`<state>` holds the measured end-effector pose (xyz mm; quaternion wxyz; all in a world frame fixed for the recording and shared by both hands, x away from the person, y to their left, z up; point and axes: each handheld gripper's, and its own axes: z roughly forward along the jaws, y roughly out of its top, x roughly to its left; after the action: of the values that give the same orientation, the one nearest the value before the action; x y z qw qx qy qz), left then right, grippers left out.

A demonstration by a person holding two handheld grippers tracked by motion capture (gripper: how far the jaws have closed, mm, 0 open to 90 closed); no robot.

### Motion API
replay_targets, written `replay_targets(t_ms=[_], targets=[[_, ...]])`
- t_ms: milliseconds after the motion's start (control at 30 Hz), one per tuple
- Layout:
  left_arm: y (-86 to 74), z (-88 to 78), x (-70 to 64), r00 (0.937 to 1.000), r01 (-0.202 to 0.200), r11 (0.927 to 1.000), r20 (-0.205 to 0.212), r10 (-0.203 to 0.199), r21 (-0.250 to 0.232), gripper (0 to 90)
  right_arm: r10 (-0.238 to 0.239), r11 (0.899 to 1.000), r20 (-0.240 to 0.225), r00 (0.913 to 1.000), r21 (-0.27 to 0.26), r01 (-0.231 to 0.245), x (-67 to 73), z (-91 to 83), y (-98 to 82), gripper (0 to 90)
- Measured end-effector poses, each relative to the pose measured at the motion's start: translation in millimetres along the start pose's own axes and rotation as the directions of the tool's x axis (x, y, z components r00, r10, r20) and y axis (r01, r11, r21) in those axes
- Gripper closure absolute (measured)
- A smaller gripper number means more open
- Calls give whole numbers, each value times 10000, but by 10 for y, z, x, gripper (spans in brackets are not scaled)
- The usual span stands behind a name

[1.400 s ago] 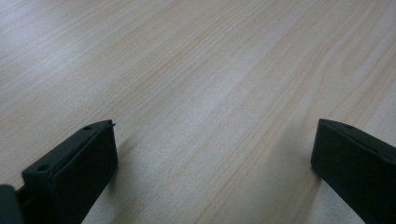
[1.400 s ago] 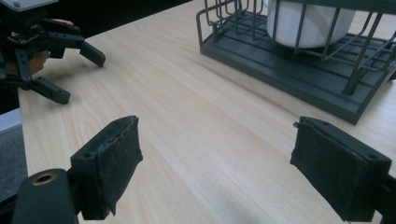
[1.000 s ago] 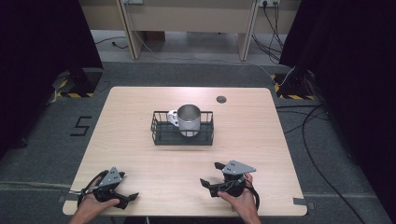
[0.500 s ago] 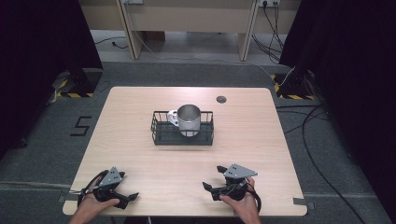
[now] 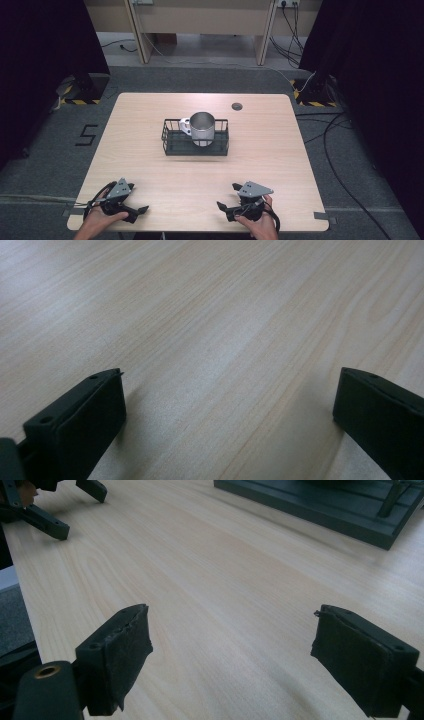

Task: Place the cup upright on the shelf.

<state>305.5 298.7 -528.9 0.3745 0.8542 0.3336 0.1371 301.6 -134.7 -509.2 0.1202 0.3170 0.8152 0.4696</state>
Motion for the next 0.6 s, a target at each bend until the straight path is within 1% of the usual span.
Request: replay_targets(t_ms=[433,467,600], targets=[[0,0,0,10000,-7,10000,0,7,5,0,-98,9991,101,9999,416,94,52,-29,-95,152],[0,0,0,10000,-7,10000,-1,7,5,0,-154,9985,237,9996,533,141,57,-42,-111,152],[0,0,0,10000,-4,10000,1,4,3,0,-209,9972,407,9990,720,180,63,-76,-147,152]])
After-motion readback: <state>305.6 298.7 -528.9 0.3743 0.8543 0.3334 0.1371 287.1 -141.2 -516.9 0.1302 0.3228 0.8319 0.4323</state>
